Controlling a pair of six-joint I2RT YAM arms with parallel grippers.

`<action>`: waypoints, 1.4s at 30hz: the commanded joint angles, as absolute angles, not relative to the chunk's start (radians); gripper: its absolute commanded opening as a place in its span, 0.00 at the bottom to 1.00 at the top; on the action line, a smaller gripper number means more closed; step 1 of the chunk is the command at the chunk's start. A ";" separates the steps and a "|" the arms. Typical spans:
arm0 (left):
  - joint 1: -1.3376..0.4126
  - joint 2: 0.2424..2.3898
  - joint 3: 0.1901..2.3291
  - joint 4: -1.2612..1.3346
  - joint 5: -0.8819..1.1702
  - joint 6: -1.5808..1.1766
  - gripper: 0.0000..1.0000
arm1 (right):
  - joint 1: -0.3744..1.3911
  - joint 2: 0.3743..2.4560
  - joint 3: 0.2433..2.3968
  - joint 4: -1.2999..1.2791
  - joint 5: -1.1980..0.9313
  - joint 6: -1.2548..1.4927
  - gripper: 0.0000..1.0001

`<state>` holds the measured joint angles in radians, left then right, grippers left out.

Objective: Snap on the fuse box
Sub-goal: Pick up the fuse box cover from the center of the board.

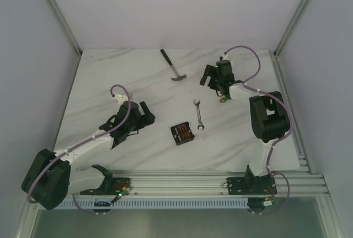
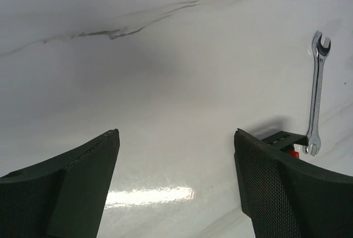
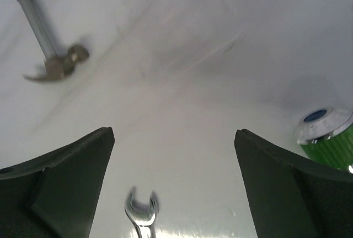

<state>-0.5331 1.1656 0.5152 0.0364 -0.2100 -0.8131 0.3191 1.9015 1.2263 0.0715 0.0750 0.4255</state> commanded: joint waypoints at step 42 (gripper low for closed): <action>-0.473 1.176 0.505 0.071 -0.111 -0.796 0.94 | 0.179 2.224 1.148 0.879 -0.157 1.169 0.19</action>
